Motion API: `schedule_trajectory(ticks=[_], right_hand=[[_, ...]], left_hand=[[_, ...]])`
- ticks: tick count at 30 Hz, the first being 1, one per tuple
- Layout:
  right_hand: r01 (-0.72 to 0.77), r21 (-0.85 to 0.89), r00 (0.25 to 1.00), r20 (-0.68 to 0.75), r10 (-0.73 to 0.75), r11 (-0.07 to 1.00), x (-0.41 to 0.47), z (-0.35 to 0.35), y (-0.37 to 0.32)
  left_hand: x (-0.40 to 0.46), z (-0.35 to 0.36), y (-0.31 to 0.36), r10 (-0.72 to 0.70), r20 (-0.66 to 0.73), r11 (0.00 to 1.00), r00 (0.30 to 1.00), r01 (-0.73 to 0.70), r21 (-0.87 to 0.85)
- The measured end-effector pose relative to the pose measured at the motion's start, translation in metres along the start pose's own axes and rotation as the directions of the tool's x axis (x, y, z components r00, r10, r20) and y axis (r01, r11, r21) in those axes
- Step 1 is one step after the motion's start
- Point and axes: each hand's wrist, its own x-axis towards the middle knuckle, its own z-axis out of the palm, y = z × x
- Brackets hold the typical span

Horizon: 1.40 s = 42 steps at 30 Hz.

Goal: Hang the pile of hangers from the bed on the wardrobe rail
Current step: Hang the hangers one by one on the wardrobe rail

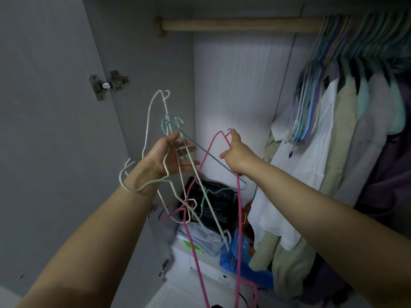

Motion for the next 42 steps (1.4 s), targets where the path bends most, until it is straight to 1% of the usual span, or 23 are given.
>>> schedule_trajectory(ticks=[2,4,8,10,11,12,14,15,18,21,23,24,26,28,30,31,32,33,35,36,38,40,42], right_hand=[[-0.037,-0.034,0.999,-0.003,0.037,0.999,0.003,0.0,0.005],[-0.063,-0.052,0.998,-0.033,0.061,0.997,0.004,0.0,0.012],[-0.071,-0.06,0.994,-0.085,0.066,0.996,0.009,0.007,0.036],[-0.046,-0.043,0.988,-0.152,0.039,0.998,0.008,0.01,0.05],[-0.044,0.021,0.981,-0.187,0.048,0.999,0.007,0.011,0.057],[-0.059,0.131,0.974,-0.21,0.086,0.99,0.004,0.011,0.062],[-0.115,0.361,0.96,-0.199,0.197,0.925,-0.001,0.013,0.076],[-0.121,0.438,0.955,-0.195,0.225,0.891,-0.005,0.016,0.082],[-0.057,0.523,0.939,-0.26,0.223,0.851,-0.013,0.034,0.101],[-0.017,0.6,0.902,-0.337,0.271,0.8,-0.018,0.051,0.116],[-0.044,0.528,0.856,-0.418,0.304,0.848,-0.018,0.053,0.13],[-0.049,0.497,0.847,-0.438,0.299,0.866,-0.017,0.051,0.138],[-0.042,0.559,0.852,-0.412,0.322,0.828,-0.017,0.048,0.151],[-0.077,0.609,0.864,-0.354,0.357,0.789,-0.014,0.043,0.161],[-0.172,0.547,0.895,-0.261,0.362,0.819,-0.01,0.04,0.169],[-0.191,0.5,0.91,-0.233,0.344,0.844,-0.011,0.038,0.169],[-0.176,0.46,0.924,-0.228,0.307,0.87,-0.01,0.037,0.17],[-0.142,0.385,0.932,-0.257,0.254,0.912,-0.011,0.036,0.17],[-0.07,0.179,0.939,-0.32,0.125,0.981,-0.013,0.033,0.17],[-0.037,0.105,0.936,-0.344,0.071,0.994,-0.015,0.032,0.167],[0.01,0.05,0.921,-0.389,0.01,0.999,-0.019,0.028,0.155],[0.091,-0.012,0.888,-0.451,-0.086,0.996,-0.023,0.02,0.135],[0.158,-0.123,0.835,-0.512,-0.199,0.98,-0.028,0.008,0.111]], left_hand=[[0.005,-0.005,0.002,0.076,-0.07,0.993,0.995,-0.082,-0.09],[0.008,-0.01,0.002,0.152,-0.111,0.965,0.982,-0.172,-0.197],[0.01,-0.007,-0.001,0.286,-0.157,0.922,0.945,-0.316,-0.224],[0.01,-0.001,-0.002,0.323,-0.158,0.904,0.933,-0.354,-0.239],[0.01,0.001,-0.003,0.337,-0.169,0.895,0.926,-0.371,-0.248],[0.01,0.004,-0.003,0.352,-0.19,0.881,0.917,-0.393,-0.264],[0.012,0.009,-0.004,0.379,-0.254,0.839,0.89,-0.446,-0.311],[0.013,0.013,-0.004,0.389,-0.293,0.817,0.873,-0.474,-0.327],[0.018,0.023,-0.005,0.389,-0.41,0.782,0.825,-0.531,-0.327],[0.022,0.028,-0.002,0.355,-0.494,0.762,0.793,-0.552,-0.338],[0.018,0.029,0.002,0.351,-0.482,0.77,0.803,-0.541,-0.34],[0.016,0.027,0.004,0.357,-0.459,0.78,0.814,-0.529,-0.333],[0.009,0.024,0.009,0.362,-0.393,0.808,0.845,-0.495,-0.32],[0.003,0.02,0.014,0.361,-0.335,0.813,0.871,-0.469,-0.345],[-0.001,0.017,0.017,0.38,-0.313,0.8,0.871,-0.479,-0.362],[-0.003,0.016,0.018,0.398,-0.316,0.794,0.861,-0.496,-0.352],[-0.004,0.016,0.019,0.419,-0.318,0.792,0.85,-0.514,-0.33],[-0.005,0.016,0.019,0.44,-0.317,0.797,0.84,-0.528,-0.293],[-0.005,0.013,0.016,0.48,-0.311,0.828,0.82,-0.541,-0.151],[-0.004,0.01,0.013,0.498,-0.302,0.842,0.813,-0.537,-0.057],[-0.003,0.003,0.004,0.508,-0.248,0.861,0.825,-0.496,0.112],[-0.001,-0.003,-0.012,0.462,-0.188,0.876,0.867,-0.413,0.248],[0.002,-0.01,-0.029,0.396,-0.164,0.887,0.903,-0.331,0.322]])
